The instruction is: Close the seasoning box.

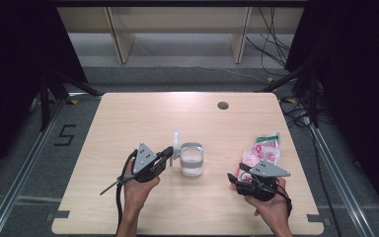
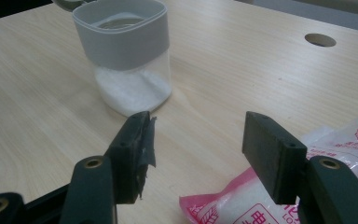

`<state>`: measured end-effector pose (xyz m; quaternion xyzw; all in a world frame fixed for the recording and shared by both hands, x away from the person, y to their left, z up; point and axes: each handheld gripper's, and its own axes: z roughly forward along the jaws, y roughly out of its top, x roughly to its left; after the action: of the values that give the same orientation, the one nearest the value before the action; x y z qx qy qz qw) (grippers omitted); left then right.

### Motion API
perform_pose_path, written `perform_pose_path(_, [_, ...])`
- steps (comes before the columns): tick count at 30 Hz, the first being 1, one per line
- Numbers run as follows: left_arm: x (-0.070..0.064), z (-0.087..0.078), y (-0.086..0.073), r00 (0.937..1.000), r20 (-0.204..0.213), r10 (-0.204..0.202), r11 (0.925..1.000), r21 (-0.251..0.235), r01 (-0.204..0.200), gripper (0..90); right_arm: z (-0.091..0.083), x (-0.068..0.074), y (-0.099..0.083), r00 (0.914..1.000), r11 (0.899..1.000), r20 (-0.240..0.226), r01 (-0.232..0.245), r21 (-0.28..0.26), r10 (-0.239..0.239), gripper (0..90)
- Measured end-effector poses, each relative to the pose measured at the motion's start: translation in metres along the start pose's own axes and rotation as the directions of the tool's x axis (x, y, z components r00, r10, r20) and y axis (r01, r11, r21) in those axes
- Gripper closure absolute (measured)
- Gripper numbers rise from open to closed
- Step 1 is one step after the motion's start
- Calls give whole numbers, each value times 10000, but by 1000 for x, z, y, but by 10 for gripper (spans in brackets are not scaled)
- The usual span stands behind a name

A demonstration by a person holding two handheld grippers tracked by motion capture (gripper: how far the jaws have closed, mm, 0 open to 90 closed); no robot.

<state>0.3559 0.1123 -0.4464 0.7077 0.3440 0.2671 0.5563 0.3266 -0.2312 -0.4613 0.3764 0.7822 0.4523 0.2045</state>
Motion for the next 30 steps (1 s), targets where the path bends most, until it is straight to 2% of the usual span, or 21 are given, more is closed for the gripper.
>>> perform_pose_path(4, [-2,1,3,9997,74,222,9997,29,-223,891,-1,1,0,9999,9999,55,-84,-73,84,431])
perform_pose_path(7, [-4,3,4,9997,121,228,9997,31,-228,891,0,0,0,10000,10000,4,-32,-93,33,431])
perform_pose_path(8, [-6,3,4,9998,152,91,10000,28,-92,891,0,1,-1,9999,9999,-23,-130,-85,129,431])
perform_pose_path(9, [-6,3,4,9996,179,203,9998,38,-204,890,0,1,0,10000,9999,-31,-42,-121,42,431])
perform_pose_path(14, [-9,8,2,9994,310,151,9999,10,-151,887,-2,1,0,10000,10000,-11,-13,-61,13,432])
perform_pose_path(15, [-10,8,2,9994,290,187,9998,45,-188,886,-2,1,0,10000,10000,-24,-36,-69,36,432])
perform_pose_path(16, [-11,8,2,9994,294,159,9999,46,-160,886,-3,3,0,9995,9996,-48,-297,-4,297,432])
perform_pose_path(17, [-12,8,2,9993,324,200,9998,42,-201,886,-2,1,0,9999,9999,-44,-121,-58,120,432])
perform_pose_path(19, [-13,8,3,9994,329,92,9999,55,-93,880,-2,1,-1,9999,9999,-45,-120,-44,120,432])
perform_pose_path(22, [-13,4,3,9990,371,239,9997,32,-240,862,-2,1,0,10000,10000,12,-75,-58,75,432])
perform_pose_path(25, [-13,2,2,9983,585,-31,10000,45,29,787,-2,1,-1,10000,9999,44,-75,-109,76,432])
perform_pose_path(26, [-14,0,2,9980,621,76,10000,25,-78,774,-3,1,-1,10000,9999,37,-64,-117,64,432])
perform_pose_path(27, [-14,-2,2,9979,647,71,10000,39,-73,754,-2,3,-1,9996,9996,-50,-264,-116,263,432])
perform_pose_path(28, [-14,-3,1,9974,714,65,10000,63,-70,725,-2,1,-1,10000,9999,-16,-84,-146,84,432])
perform_pose_path(30, [-16,-5,0,9966,820,16,9998,202,-32,650,-2,1,-1,9999,9999,-106,-86,-133,85,431])
